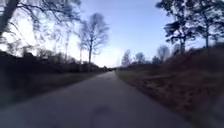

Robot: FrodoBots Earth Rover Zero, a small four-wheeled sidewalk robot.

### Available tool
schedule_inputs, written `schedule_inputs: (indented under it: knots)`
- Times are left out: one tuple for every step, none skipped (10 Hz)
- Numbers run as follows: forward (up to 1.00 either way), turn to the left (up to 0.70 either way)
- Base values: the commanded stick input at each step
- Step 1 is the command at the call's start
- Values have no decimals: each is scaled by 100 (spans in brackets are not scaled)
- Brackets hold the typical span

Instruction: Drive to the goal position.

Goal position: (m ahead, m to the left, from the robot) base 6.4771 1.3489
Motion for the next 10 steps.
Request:
schedule_inputs:
  knots:
    - [100, 0]
    - [100, 0]
    - [100, 0]
    - [100, 0]
    - [100, 0]
    - [100, 0]
    - [100, 0]
    - [100, 0]
    - [100, 0]
    - [100, 0]
